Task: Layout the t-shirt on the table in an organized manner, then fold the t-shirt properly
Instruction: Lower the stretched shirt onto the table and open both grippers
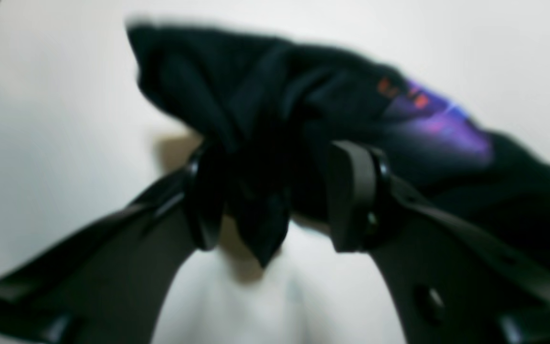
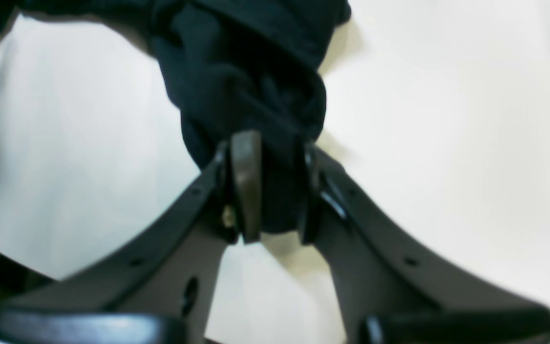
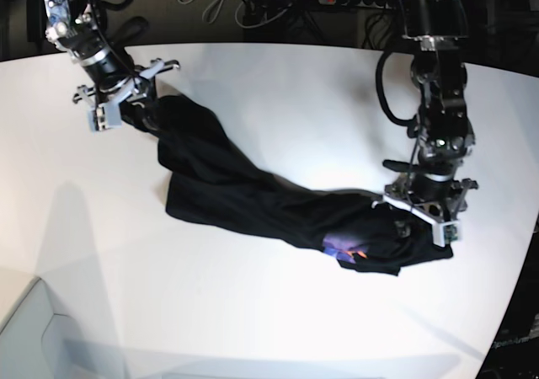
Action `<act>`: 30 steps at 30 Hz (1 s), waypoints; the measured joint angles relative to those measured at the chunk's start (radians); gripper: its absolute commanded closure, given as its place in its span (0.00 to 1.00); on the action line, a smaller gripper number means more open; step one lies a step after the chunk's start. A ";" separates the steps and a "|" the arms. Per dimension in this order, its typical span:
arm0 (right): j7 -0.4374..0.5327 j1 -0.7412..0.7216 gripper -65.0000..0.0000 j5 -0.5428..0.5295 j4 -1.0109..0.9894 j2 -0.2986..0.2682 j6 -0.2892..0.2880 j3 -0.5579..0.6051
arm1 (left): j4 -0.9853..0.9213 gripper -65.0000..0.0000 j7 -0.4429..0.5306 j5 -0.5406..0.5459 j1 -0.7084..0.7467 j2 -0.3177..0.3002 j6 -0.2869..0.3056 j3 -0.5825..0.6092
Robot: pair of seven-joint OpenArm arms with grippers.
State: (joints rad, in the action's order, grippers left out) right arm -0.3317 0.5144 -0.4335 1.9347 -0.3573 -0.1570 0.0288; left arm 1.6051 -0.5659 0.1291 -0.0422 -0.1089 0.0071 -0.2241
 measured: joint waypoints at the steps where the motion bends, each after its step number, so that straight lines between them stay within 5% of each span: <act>1: 0.023 0.005 0.79 0.000 0.000 0.000 0.000 0.000 | 0.027 0.49 0.003 0.000 0.011 0.002 0.000 -0.018; 9: 0.035 -0.048 0.79 0.000 -0.008 0.000 0.002 -0.001 | 0.058 0.48 0.001 -0.002 0.018 -0.003 -0.003 -0.156; 18: -0.181 -0.215 0.78 0.006 -0.014 0.025 0.001 0.000 | -0.116 0.48 -0.007 -0.011 -0.182 0.004 -0.006 -0.158; 26: -0.177 -0.251 0.49 0.002 -0.018 0.053 0.000 0.016 | -0.452 0.48 0.008 -0.005 -0.354 0.001 -0.002 -0.161; 30: -0.188 -0.244 0.44 0.006 -0.018 0.054 0.000 0.017 | -0.594 0.48 0.015 -0.004 -0.418 0.003 -0.005 -0.161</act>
State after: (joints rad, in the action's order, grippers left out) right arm -0.5194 0.2703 -0.4271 1.9163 -0.3035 -0.1566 0.0456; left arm 1.0115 -0.5507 0.1249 -0.4606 -0.1055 0.0021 -0.3847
